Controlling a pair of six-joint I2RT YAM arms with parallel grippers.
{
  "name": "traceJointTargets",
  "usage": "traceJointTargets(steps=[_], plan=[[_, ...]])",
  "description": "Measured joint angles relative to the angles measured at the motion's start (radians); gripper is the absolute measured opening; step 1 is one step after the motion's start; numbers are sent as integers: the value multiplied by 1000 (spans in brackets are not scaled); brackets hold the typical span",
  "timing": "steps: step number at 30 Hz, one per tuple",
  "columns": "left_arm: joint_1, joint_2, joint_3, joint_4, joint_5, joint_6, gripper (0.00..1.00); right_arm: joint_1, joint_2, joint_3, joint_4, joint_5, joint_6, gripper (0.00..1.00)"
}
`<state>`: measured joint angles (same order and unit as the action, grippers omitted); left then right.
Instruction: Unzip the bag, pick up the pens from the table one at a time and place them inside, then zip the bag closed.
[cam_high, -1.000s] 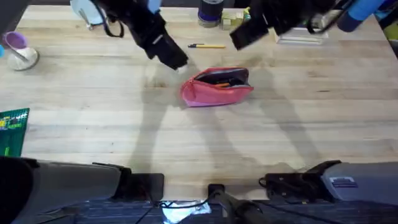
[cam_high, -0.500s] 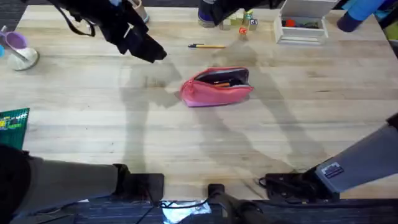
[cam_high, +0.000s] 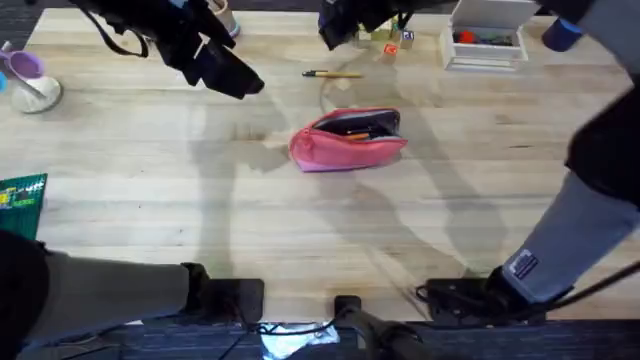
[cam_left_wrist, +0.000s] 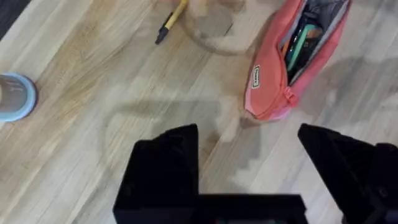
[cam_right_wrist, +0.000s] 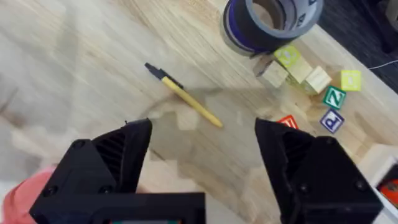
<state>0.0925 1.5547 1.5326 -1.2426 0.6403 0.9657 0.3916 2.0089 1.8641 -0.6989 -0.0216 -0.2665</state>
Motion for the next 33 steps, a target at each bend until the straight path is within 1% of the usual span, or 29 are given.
traceJointTargets(steps=[7, 15, 33], plan=[[0, 0, 0, -48, 0, 0, 995, -13, 98, 0, 18, 0, -3, 995], [0, 0, 0, -52, 0, 0, 995, -19, 202, 0, 79, 3, -3, 995], [0, 0, 0, -52, 0, 0, 995, -22, 296, 10, 122, -57, -34, 995]])
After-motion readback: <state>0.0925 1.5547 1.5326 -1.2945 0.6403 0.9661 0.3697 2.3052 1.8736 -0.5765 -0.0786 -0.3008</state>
